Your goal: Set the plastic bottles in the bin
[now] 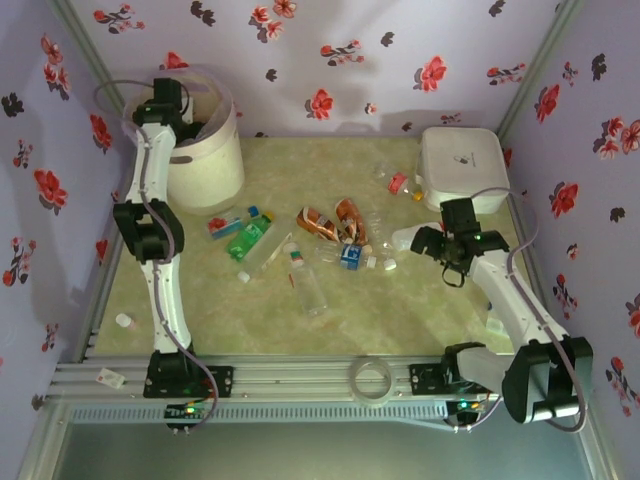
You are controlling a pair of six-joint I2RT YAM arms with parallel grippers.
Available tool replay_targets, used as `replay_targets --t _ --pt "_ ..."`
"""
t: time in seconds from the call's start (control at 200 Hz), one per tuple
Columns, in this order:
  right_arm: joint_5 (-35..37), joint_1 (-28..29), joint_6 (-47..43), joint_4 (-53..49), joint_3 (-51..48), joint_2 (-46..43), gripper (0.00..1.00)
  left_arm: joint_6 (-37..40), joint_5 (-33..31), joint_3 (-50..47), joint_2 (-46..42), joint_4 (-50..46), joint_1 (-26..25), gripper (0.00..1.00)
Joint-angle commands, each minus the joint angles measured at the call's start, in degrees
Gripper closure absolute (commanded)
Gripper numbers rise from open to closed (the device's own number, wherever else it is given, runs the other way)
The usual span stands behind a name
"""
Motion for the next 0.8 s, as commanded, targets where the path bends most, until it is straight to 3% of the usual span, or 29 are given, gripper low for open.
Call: replay_targets --t 0.0,0.41,0.665,0.795 --pt "-0.8 -1.4 8.9 4.3 -0.1 0.9 0.09 1.6 -1.9 1.2 -7.9 0.0 0.1 0.14" --pt "-5.7 -2.7 24.1 24.0 -1.6 13.8 0.16 1.0 -4.2 -6.6 -25.1 5.5 -0.3 0.12" --pt "-6.6 -1.8 26.6 29.2 0.0 23.6 0.16 -1.8 -7.2 -33.5 -46.6 19.1 -6.1 0.11" --pt "-6.6 -1.6 26.9 30.6 1.1 28.2 0.15 -4.9 -7.3 -42.6 -54.6 21.9 -9.4 0.12"
